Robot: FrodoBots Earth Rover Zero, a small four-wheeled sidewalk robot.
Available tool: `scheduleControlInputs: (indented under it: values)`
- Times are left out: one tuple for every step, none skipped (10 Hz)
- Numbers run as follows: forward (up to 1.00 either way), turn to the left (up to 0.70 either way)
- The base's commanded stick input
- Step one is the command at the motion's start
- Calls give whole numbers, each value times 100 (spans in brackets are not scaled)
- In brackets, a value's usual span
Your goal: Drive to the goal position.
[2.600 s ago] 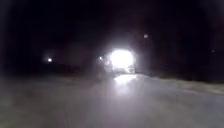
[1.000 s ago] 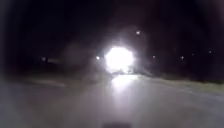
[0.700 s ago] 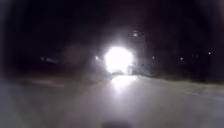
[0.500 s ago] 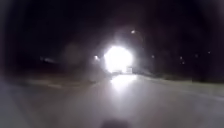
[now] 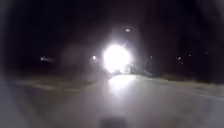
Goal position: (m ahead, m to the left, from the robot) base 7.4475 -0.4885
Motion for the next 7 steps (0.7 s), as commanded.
scheduleControlInputs:
  values:
    - [100, 0]
    - [100, 0]
    - [100, 0]
    - [100, 0]
    - [100, 0]
    - [100, 0]
    - [100, 0]
